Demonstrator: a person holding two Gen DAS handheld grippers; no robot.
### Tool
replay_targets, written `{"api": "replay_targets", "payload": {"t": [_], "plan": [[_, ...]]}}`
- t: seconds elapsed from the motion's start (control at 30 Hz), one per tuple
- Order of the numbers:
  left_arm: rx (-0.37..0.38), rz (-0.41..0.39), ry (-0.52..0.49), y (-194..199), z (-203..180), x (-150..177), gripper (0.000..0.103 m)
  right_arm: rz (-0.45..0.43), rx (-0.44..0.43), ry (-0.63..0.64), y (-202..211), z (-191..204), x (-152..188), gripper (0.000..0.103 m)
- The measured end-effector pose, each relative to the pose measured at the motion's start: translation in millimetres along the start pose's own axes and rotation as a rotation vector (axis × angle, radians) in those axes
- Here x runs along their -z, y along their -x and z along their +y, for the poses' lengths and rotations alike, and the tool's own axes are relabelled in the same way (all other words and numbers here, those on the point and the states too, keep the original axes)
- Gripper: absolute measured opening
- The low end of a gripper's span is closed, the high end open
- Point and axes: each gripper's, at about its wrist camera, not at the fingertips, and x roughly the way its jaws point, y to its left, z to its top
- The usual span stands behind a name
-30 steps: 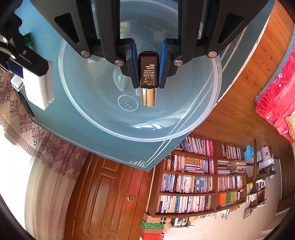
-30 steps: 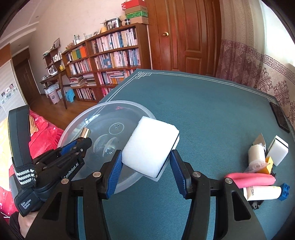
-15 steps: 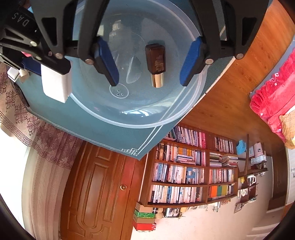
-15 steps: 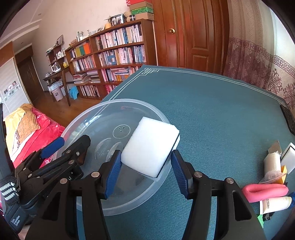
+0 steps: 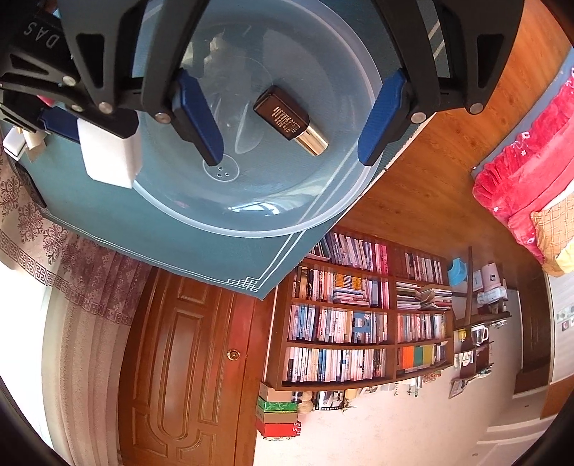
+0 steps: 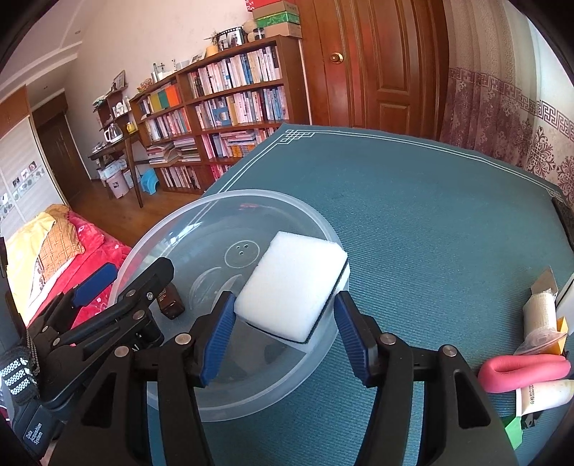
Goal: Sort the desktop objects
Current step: 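Lower the white sponge into the clear bowl and open the right tool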
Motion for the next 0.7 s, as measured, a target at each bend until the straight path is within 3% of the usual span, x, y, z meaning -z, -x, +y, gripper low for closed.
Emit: {"api": "replay_targets", "payload": {"t": [0.57, 0.7], "plan": [[-0.022, -0.032, 0.024, 5, 7, 1, 0.081, -0.103, -0.062, 0.001, 24, 10, -7, 0.061], [-0.022, -0.037, 0.031, 5, 8, 1, 0.082, -0.114, -0.067, -0.008, 26, 8, -7, 0.073]]}}
